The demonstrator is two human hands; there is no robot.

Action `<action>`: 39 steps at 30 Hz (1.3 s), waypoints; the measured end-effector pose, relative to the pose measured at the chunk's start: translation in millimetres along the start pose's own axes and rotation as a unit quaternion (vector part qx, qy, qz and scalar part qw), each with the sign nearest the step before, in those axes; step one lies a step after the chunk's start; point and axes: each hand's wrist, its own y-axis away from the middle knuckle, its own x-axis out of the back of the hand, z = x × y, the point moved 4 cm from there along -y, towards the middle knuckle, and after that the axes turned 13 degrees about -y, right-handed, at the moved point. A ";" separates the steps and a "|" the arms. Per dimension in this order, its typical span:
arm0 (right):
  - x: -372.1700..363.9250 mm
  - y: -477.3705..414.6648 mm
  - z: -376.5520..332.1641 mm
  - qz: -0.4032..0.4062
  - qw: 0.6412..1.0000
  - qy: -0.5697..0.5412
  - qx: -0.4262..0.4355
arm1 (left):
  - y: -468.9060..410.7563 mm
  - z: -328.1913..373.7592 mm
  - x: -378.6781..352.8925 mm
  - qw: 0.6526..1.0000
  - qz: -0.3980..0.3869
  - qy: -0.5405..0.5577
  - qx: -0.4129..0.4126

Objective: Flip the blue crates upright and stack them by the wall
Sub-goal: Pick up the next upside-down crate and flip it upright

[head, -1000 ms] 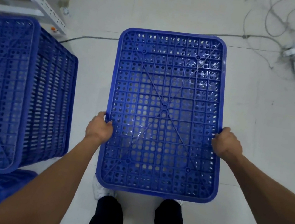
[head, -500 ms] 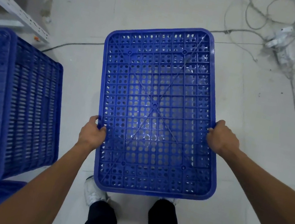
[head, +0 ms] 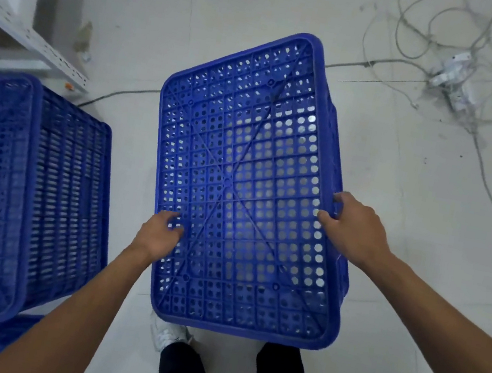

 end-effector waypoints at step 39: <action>-181.1 71.2 -126.1 0.123 0.987 -0.090 -0.044 | 8.6 -178.0 96.1 0.982 0.112 0.138 0.064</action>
